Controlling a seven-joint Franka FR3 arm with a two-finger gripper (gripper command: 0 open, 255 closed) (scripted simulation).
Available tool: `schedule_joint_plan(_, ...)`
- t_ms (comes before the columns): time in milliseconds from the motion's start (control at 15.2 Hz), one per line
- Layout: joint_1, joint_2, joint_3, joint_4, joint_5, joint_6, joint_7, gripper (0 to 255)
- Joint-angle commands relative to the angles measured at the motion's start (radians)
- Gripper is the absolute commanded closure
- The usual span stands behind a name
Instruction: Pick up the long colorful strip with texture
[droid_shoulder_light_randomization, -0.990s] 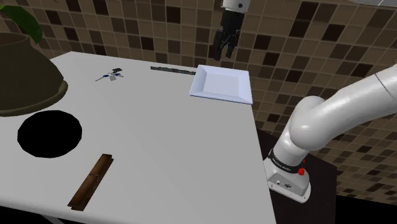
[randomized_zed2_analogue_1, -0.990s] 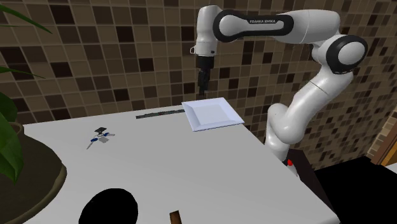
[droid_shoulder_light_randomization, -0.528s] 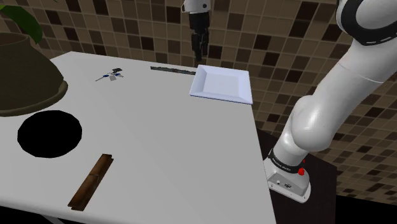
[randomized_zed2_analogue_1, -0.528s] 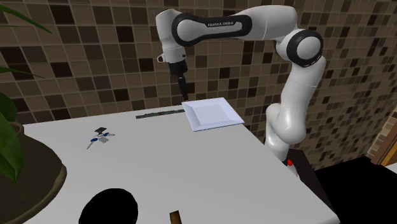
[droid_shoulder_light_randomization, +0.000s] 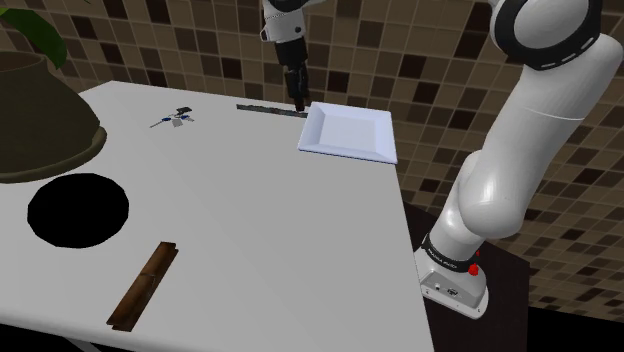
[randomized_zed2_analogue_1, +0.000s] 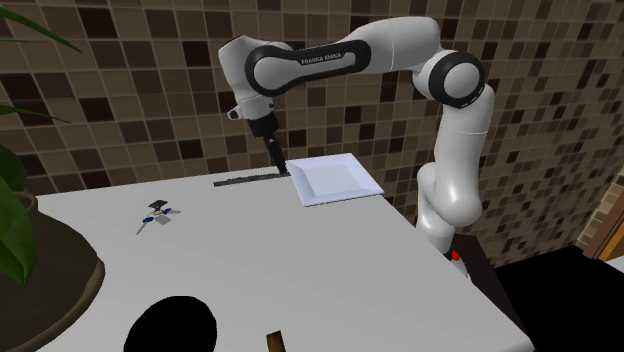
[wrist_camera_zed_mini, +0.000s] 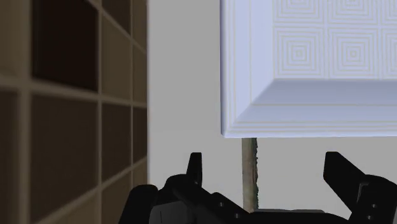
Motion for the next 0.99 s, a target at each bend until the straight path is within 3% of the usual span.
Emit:
schedule_joint_plan(0,0.001,-0.002,0.001,-0.029,0.000,0.027,0.003,0)
schedule_joint_plan(132,0.001,-0.002,0.001,-0.037,0.000,0.035,0.003,0)
schedule_joint_plan(198,0.000,-0.002,0.000,-0.037,0.000,0.035,0.003,255)
schedule_joint_plan(924,0.001,-0.001,0.001,-0.009,0.000,0.008,0.001,255)
